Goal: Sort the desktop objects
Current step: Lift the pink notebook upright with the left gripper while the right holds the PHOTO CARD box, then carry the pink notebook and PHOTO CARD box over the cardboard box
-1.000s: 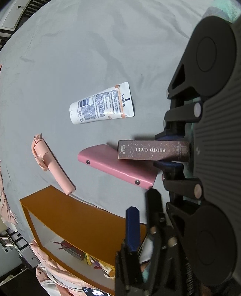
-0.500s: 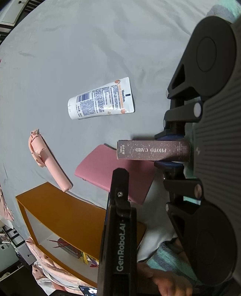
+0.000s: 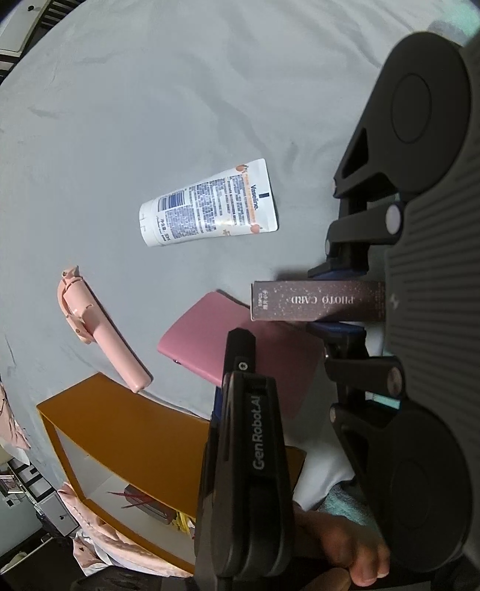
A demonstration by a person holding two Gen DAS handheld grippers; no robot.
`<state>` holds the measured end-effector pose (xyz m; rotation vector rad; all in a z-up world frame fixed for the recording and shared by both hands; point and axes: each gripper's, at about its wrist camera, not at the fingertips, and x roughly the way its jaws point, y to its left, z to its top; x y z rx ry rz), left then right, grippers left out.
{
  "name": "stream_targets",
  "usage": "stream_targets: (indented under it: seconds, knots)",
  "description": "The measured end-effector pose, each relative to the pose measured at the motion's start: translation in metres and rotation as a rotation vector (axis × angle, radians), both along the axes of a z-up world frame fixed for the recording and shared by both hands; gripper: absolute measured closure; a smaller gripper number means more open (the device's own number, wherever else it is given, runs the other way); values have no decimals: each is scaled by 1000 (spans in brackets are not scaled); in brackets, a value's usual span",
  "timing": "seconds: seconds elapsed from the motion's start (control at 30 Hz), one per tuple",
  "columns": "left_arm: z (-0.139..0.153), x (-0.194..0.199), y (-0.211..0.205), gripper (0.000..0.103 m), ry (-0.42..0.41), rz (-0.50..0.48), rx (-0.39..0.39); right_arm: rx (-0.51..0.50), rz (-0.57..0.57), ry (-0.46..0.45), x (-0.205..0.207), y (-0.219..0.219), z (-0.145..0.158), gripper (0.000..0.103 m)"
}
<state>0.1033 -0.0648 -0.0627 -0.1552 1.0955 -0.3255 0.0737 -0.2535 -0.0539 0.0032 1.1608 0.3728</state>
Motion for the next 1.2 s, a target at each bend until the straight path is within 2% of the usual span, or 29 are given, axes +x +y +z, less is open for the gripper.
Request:
stream_targets:
  seconds: [0.17, 0.37, 0.57, 0.73, 0.83, 0.97, 1.2]
  knots:
    - [24, -14, 6, 82, -57, -1, -23, 0, -52, -44, -6, -6, 18, 80]
    - [72, -31, 23, 82, -166, 5, -77, 19, -95, -150, -13, -7, 62, 79]
    - [121, -37, 58, 83, -282, 47, -120, 73, -67, -291, -12, 15, 114, 79]
    - [146, -34, 97, 83, -339, 102, -132, 138, -2, -373, -1, 51, 148, 79]
    - [152, -30, 122, 83, -368, 150, -110, 163, 38, -398, 7, 77, 159, 79]
    - [153, -26, 155, 83, -373, 203, -104, 217, 77, -374, 24, 107, 161, 79]
    - [127, -4, 209, 83, -281, 228, -92, 216, 88, -306, 62, 157, 144, 79]
